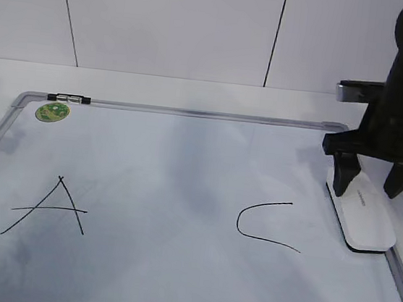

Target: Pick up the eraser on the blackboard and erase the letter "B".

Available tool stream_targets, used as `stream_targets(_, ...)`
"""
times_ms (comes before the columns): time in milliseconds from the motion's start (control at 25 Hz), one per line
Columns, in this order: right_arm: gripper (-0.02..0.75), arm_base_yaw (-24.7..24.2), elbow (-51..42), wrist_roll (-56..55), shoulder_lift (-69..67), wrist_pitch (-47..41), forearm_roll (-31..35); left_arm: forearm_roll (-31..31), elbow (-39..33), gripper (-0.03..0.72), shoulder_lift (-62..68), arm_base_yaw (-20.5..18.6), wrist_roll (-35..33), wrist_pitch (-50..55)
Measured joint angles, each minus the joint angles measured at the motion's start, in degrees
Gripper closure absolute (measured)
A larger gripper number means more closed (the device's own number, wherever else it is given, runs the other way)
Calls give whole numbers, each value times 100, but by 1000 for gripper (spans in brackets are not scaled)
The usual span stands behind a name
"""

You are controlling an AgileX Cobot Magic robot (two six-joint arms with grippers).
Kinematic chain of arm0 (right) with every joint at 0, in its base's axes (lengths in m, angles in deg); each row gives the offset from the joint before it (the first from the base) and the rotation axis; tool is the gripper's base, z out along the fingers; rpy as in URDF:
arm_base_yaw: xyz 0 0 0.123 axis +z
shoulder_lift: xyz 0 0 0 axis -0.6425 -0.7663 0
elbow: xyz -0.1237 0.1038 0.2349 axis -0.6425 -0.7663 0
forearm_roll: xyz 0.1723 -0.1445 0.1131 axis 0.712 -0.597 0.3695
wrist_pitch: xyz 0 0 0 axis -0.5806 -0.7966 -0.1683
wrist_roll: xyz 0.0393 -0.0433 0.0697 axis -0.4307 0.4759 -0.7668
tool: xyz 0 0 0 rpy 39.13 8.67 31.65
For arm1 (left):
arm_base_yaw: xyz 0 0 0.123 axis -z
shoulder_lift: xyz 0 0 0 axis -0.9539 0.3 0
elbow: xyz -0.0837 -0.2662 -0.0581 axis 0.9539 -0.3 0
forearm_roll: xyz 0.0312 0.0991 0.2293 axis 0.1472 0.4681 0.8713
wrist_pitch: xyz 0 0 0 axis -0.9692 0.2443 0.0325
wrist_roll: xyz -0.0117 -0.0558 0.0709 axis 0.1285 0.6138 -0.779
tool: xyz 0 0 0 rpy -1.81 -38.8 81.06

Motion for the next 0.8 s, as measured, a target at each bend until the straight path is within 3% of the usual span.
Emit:
stream_targets(320, 148, 0, 502, 319, 0, -65, 450, 0, 0, 675, 0, 0, 0, 0)
stream_targets(800, 150, 0, 501, 347, 481, -87, 488, 0, 0, 675, 0, 0, 0, 0)
